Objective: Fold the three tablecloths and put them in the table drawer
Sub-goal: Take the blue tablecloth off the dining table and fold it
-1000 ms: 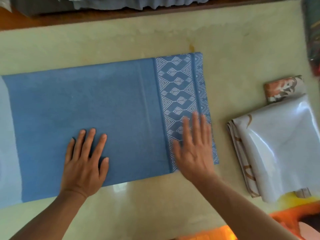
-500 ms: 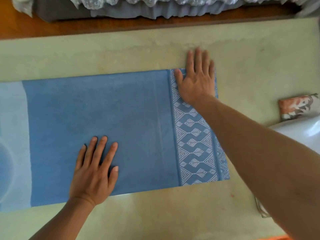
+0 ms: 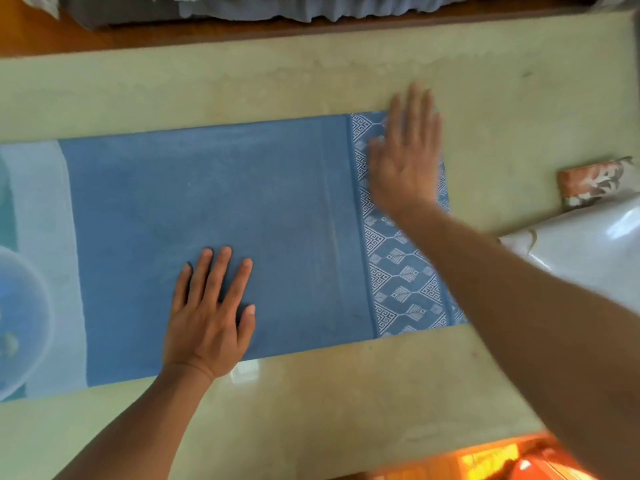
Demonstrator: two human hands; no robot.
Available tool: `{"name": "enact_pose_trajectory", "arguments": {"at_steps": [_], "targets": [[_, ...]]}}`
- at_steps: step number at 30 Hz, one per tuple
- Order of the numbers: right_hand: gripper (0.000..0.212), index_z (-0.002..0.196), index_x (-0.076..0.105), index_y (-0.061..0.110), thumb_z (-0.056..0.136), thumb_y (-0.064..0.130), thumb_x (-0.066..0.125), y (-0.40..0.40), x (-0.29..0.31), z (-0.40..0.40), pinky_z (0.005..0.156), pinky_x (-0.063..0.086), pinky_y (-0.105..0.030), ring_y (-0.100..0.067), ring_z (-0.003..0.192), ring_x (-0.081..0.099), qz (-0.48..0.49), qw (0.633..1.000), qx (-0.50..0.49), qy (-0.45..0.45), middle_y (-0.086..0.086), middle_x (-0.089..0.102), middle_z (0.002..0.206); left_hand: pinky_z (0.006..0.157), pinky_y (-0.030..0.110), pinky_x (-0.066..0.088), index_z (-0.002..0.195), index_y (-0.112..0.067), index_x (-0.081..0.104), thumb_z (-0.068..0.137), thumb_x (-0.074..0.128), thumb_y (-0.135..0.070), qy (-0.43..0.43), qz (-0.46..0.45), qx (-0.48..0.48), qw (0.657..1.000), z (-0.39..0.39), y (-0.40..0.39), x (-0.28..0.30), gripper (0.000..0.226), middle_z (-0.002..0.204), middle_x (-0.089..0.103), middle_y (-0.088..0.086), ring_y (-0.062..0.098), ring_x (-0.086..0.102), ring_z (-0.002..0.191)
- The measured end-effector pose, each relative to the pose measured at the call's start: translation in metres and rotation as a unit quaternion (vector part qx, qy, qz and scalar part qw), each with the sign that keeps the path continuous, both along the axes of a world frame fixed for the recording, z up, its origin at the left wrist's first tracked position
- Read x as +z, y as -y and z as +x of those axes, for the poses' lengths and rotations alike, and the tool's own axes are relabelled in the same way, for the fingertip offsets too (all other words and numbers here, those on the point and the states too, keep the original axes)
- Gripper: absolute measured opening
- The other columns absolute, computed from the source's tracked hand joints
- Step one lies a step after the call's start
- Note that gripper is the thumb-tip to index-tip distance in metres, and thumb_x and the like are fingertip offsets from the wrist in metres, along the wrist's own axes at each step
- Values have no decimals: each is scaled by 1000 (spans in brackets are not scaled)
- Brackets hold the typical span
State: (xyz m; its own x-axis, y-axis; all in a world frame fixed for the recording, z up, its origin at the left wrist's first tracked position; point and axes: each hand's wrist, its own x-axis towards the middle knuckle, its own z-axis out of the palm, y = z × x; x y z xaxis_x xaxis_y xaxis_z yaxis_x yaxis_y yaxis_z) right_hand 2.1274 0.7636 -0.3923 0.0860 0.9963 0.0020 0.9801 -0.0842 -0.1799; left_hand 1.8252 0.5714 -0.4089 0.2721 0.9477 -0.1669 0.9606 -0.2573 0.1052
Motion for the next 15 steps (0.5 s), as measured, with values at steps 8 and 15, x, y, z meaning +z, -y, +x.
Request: {"name": "enact_pose_trajectory", "arguments": {"at_steps": [8, 15], "targets": [[54, 151, 43, 12, 102, 32, 50, 205, -17, -150, 122, 18, -52, -33, 154, 13, -41, 984, 140, -102, -13, 29, 163, 122, 58, 21, 150, -9, 47, 102, 36, -28, 61, 20, 0, 998, -7, -1, -7, 53, 163, 32, 17, 40, 27, 151], [64, 159, 27, 22, 103, 52, 32, 222, -16, 1, 124, 14, -51, -27, 156, 6, -91, 995, 33, 22, -5, 16, 168, 124, 56, 14, 157, -13, 35, 101, 39, -37, 33, 20, -5, 999, -9, 6, -9, 61, 166, 25, 17, 39, 20, 154]]}}
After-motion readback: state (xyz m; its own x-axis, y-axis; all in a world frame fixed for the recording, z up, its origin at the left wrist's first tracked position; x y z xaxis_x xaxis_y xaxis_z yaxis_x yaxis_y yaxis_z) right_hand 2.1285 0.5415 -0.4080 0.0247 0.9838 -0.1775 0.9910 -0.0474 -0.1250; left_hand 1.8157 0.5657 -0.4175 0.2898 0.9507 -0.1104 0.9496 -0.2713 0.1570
